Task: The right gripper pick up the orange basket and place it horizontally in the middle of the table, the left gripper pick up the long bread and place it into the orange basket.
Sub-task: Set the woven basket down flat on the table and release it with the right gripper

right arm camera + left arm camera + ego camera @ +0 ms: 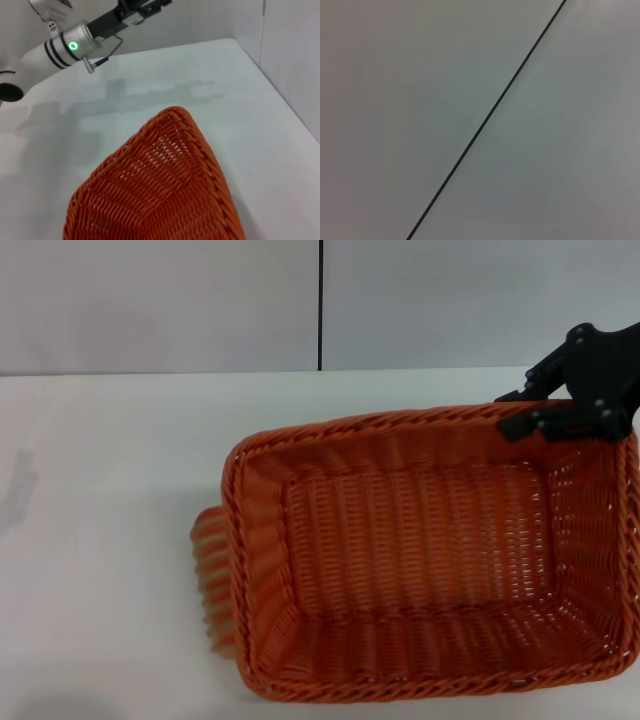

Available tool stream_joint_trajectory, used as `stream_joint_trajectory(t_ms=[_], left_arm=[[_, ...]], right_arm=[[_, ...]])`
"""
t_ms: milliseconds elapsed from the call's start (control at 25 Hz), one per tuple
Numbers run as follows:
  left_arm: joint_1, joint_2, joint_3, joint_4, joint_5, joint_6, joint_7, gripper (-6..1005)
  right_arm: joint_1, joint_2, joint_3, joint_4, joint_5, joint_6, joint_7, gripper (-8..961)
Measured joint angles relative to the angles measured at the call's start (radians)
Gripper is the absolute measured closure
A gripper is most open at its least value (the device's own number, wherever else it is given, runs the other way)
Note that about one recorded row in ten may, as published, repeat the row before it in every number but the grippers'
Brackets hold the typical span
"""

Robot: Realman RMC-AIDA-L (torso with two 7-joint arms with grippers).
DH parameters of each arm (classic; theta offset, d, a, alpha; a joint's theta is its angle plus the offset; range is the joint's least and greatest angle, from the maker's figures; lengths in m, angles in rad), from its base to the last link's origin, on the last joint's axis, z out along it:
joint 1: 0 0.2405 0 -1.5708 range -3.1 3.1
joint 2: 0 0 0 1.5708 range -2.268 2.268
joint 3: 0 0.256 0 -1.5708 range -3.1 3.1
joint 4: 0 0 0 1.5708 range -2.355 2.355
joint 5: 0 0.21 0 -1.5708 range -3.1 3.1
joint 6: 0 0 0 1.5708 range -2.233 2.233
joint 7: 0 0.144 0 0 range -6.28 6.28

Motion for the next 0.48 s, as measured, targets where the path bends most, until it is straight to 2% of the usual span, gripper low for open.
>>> stream_joint_trajectory(t_ms=[360, 400, 440, 480], left_arm=[[-0.006, 0.000, 0.002, -0.013, 0.002, 0.004, 0.000, 164], [-0.005, 0.000, 0.002, -0.014, 0.002, 0.004, 0.000, 164], [-0.004, 0.000, 0.006, -0.015, 0.002, 0.006, 0.000, 164], [-0.004, 0.000, 0.006, -0.015, 0.002, 0.006, 0.000, 164]], right_arm=[[0.019, 0.019, -0.003, -0.066, 0.005, -0.023, -0.083, 786], [0.021, 0.023, -0.002, -0.077, 0.005, -0.027, -0.092, 786], [0.022, 0.035, 0.002, -0.095, 0.007, -0.039, -0.113, 786], [0.022, 0.035, 0.002, -0.095, 0.007, -0.039, -0.113, 786]])
